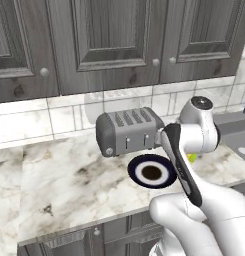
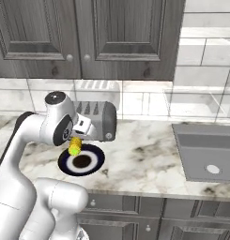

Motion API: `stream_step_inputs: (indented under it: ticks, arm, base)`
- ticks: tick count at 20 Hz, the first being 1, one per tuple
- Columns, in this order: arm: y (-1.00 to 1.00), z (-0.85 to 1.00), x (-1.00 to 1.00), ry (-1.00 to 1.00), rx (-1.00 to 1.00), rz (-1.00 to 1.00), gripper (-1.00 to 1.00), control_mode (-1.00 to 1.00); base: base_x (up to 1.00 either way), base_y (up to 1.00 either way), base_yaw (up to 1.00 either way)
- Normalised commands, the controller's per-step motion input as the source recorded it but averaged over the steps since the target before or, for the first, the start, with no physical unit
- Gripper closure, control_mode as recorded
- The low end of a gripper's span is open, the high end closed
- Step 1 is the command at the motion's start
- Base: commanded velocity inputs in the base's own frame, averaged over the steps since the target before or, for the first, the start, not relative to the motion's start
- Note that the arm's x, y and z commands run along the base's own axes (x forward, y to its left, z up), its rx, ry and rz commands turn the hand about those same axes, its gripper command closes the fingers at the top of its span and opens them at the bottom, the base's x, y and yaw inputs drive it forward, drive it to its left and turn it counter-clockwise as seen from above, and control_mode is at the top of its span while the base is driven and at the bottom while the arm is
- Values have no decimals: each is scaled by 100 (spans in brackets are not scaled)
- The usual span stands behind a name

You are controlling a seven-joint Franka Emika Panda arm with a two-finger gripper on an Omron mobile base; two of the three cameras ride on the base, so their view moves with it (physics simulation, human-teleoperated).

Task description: Pick corn from the fridge and place it on the plate on the counter.

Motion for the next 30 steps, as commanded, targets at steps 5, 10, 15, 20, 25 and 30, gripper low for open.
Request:
stream_step_inputs:
  ticks: [5, 10, 15, 20, 25, 30]
  arm:
    - [32, -58, 53, 3, 0, 0, 100, -100]
    - [6, -70, 44, 0, 0, 0, 100, -100]
    - [2, -59, 19, 1, 1, 0, 100, -100]
    - [0, -34, 17, 0, 1, 0, 100, -100]
    - [1, -13, 13, 0, 0, 0, 100, -100]
    - [1, -28, 4, 0, 0, 0, 100, -100]
  base:
    - [0, 0, 0]
    - [0, 0, 0]
    - [0, 0, 0]
    - [0, 0, 0]
    - [0, 0, 0]
    - [0, 0, 0]
